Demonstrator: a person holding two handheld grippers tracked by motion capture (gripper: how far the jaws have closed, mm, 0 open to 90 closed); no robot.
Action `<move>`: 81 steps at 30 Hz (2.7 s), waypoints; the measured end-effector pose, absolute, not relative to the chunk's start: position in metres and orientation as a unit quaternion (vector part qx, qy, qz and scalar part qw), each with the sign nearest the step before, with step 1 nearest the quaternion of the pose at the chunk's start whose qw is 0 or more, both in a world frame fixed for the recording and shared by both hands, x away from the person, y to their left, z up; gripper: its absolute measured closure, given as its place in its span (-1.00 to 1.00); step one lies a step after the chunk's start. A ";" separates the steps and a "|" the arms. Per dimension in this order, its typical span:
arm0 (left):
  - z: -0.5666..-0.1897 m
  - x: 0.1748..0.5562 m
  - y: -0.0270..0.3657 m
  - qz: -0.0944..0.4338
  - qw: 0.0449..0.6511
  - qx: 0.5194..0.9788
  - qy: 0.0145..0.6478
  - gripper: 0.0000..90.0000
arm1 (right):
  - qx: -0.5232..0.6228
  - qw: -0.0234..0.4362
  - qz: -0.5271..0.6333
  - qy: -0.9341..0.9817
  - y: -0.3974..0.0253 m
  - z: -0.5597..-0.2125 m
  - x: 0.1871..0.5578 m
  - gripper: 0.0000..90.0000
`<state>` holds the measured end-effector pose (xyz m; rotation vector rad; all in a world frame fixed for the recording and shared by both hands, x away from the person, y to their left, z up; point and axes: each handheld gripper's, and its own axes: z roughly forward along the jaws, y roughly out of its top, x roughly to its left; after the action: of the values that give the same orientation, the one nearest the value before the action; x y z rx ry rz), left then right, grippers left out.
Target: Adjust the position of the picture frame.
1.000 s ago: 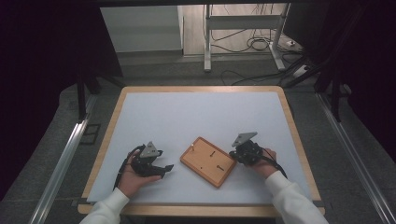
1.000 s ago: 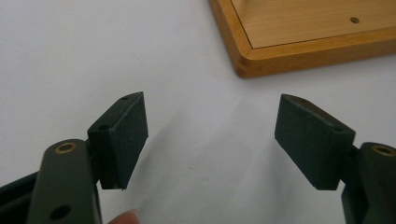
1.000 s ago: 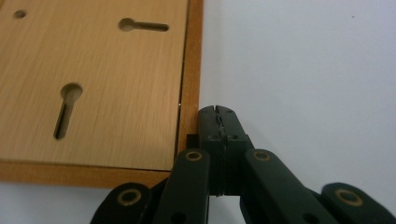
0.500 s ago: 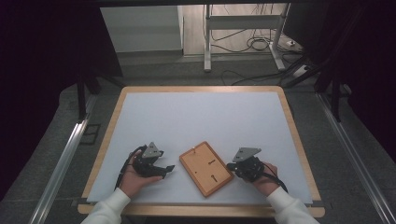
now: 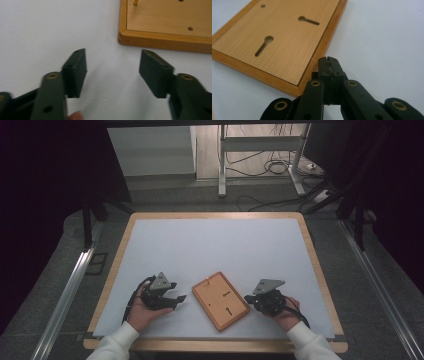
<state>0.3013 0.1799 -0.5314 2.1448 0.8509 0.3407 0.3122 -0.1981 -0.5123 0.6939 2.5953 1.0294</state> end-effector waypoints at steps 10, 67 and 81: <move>-0.530 0.300 0.169 0.094 0.393 0.858 0.318 0.91 | 0.314 0.116 0.408 0.849 -0.222 -0.510 0.316 -0.07; -0.535 0.315 0.143 0.067 0.362 0.876 0.311 1.00 | 0.373 0.160 0.433 0.805 -0.245 -0.504 0.311 -0.26; -0.534 0.329 0.138 0.070 0.355 0.874 0.324 1.00 | 0.366 0.158 0.429 0.811 -0.242 -0.506 0.312 -0.26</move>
<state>0.3287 0.1382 -0.5344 2.2585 0.8373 0.1799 0.3120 -0.2419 -0.5063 1.0472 2.3191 1.2258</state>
